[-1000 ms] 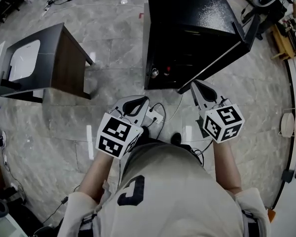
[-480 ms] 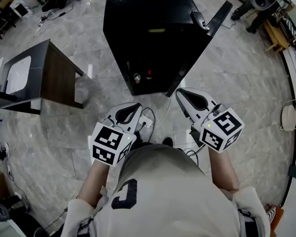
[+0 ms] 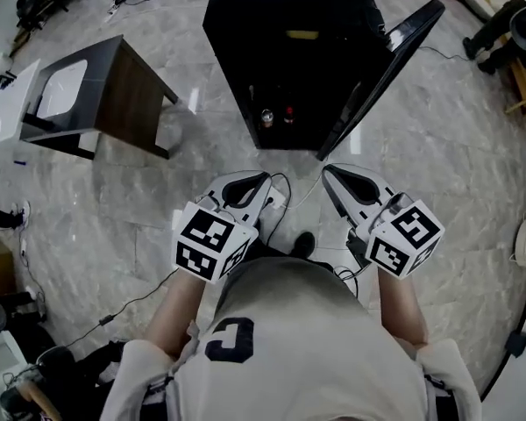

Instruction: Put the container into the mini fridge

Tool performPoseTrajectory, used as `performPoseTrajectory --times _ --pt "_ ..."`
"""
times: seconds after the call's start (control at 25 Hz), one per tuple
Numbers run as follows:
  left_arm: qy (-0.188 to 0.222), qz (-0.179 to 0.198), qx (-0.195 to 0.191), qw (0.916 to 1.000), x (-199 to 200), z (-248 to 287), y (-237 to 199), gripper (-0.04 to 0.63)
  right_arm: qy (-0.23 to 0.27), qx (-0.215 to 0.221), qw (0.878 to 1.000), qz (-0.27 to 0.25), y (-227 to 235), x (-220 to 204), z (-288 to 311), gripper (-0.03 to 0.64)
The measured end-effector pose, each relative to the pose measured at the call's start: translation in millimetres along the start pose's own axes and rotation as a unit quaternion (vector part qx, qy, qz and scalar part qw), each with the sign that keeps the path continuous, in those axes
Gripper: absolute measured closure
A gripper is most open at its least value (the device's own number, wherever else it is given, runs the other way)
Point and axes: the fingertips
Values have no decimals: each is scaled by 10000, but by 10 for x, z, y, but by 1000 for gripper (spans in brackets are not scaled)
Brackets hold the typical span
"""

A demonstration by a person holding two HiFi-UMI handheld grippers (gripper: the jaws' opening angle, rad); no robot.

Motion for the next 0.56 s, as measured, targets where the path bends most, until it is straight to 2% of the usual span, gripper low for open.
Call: performPoseTrajectory --times 0.28,0.4,0.56 --pt "212 66 82 9997 19 -180 -291 538 -59 421 9989 -190 -410 75 405 588" --pt "264 8 98 9996 -54 -311 -518 540 -139 481 9985 -215 -539 80 622 588" --pt "322 -2 175 9993 -157 -525 -911 539 -187 816 9962 -248 -852 117 1038 588"
Point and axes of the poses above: the fingertips, and each gripper's own axes: z forward along the fingers, y to its right, x out of its top, and after that the axes turned 2 degrees about x, right-handed
